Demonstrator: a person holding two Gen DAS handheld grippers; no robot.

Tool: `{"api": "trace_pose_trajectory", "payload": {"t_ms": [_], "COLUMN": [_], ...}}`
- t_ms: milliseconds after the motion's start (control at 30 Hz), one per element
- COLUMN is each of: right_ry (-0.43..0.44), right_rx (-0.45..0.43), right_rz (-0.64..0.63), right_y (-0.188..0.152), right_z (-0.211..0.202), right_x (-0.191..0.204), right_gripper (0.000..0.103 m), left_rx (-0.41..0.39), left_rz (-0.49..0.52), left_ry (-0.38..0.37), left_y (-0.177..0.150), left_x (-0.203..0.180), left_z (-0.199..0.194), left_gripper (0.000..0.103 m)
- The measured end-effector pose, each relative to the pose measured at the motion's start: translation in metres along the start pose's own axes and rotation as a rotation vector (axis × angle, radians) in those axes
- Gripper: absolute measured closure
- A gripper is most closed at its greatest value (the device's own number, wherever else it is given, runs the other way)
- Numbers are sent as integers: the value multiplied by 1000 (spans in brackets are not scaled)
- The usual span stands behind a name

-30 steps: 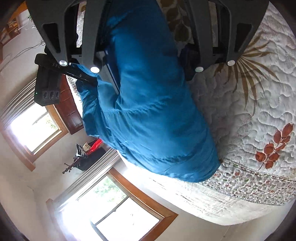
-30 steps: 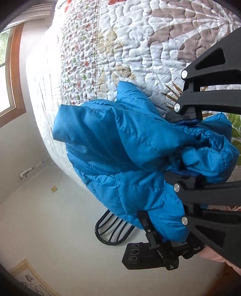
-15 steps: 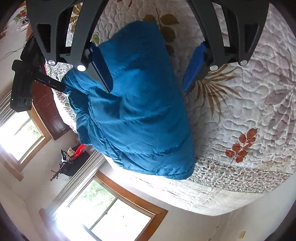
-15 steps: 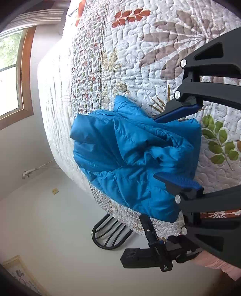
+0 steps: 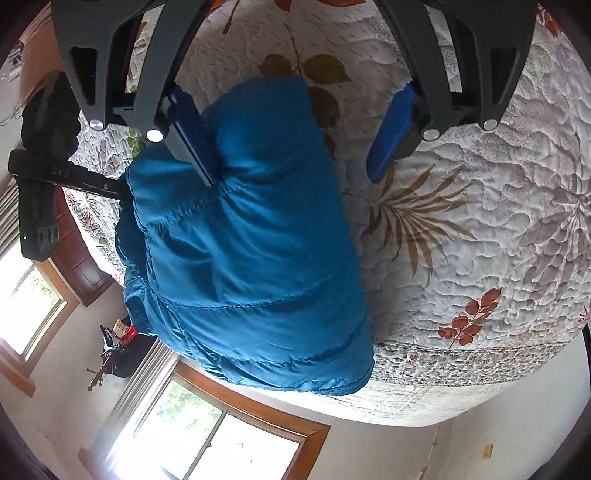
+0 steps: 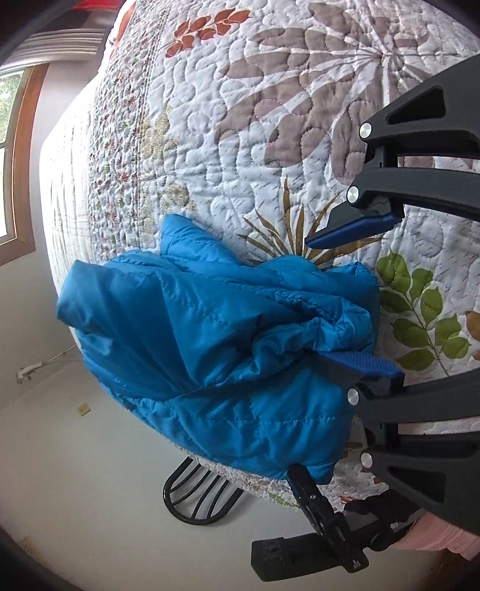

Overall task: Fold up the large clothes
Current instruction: 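Lower the bundle onto the bedspread and open both tools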

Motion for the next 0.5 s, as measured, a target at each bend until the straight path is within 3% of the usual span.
{"api": "trace_pose_trajectory", "payload": {"t_ms": [133,267,333,433,500], "right_ry": [31,61,34,-21,-56], "right_rx": [-4,-59,-84,-110,-120], "right_rz": [40,36,22,-27,-58], "right_y": [-3,-4,-7,-16,-25], "right_z": [8,-14,-33,-61,-77], "right_x": [-6,-3,0,11,19], "right_gripper": [48,47,42,34,23], "left_rx": [22,29,-6,-44,-76], "left_rz": [-50,-112,-98,-68,-58], "left_ry": [-30,-54,-32,-10,8], "left_y": [-1,0,-1,-13,-22], "left_x": [8,9,4,-9,-15], "left_z": [7,-6,-22,-49,-65], "left_gripper": [20,21,22,13,12]}}
Point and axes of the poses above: each gripper's, at about its wrist camera, not at the fingertips, and z roughly the way its jaws point, x to its left, y to its top, the point moved 5 cm from there along z, roughly the way its jaws point, and after that the axes turned 11 degrees about -z, right-handed, at the moved point
